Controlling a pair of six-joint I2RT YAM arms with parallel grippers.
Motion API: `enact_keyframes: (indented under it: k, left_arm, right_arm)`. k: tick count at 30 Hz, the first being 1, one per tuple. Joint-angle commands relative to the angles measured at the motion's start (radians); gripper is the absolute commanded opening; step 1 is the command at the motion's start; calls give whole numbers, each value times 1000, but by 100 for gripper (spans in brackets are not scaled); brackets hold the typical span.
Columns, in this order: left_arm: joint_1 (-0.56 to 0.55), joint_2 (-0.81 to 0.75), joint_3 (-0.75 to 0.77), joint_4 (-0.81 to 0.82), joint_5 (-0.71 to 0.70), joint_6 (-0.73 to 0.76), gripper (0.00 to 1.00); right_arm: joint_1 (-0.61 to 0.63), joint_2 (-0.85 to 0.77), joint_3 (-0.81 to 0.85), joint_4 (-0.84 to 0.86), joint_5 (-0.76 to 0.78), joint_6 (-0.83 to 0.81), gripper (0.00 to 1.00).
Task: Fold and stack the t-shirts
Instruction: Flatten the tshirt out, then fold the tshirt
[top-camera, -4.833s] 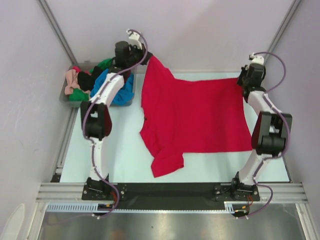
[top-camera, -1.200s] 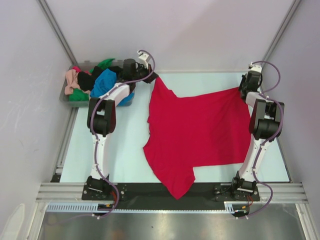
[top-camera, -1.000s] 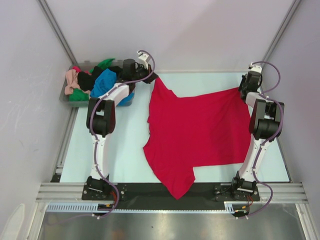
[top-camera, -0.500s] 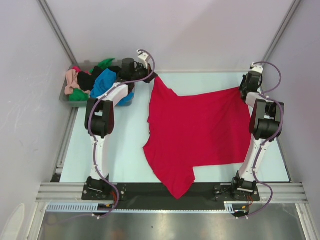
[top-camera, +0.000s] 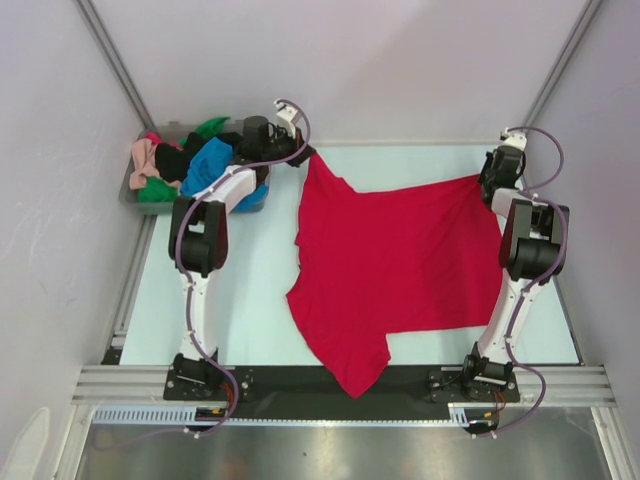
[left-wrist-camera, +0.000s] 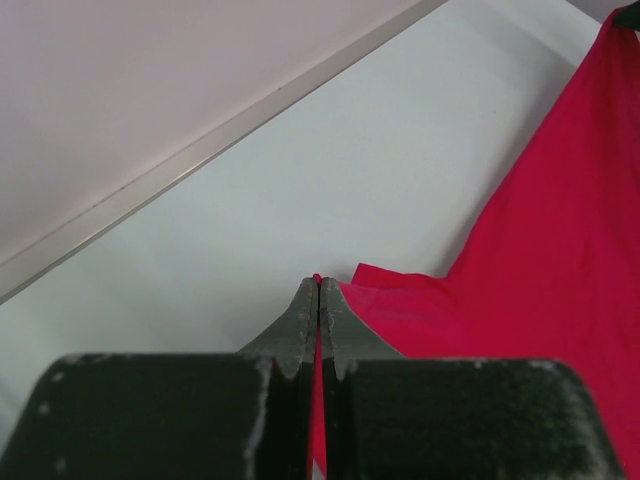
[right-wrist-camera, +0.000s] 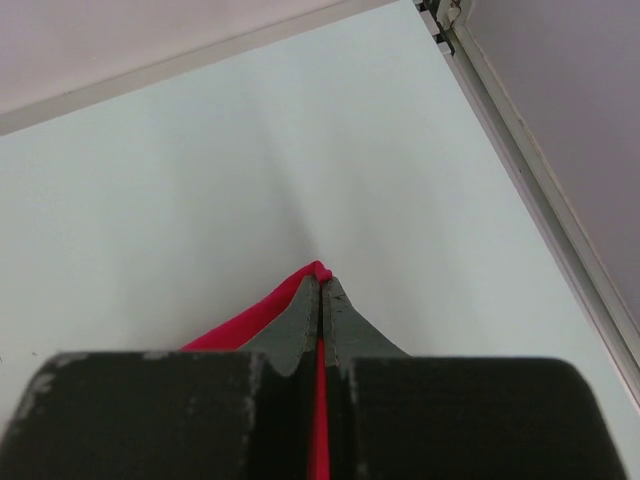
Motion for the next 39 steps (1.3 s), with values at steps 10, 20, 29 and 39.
enact_keyframes:
  k: [10, 20, 29, 39]
  left_arm:
    - [16, -175, -54, 36, 67, 76, 0]
    - [18, -190, -99, 37, 98, 96, 0]
    - [10, -224, -145, 65, 78, 119, 0]
    - [2, -262, -201, 53, 93, 162, 0]
  right_arm:
    - [-38, -81, -51, 218, -47, 12, 0]
    - [-57, -69, -69, 236, -55, 34, 0]
    - [-57, -63, -74, 242, -72, 29, 0]
    - [-58, -69, -106, 248, -172, -20, 0]
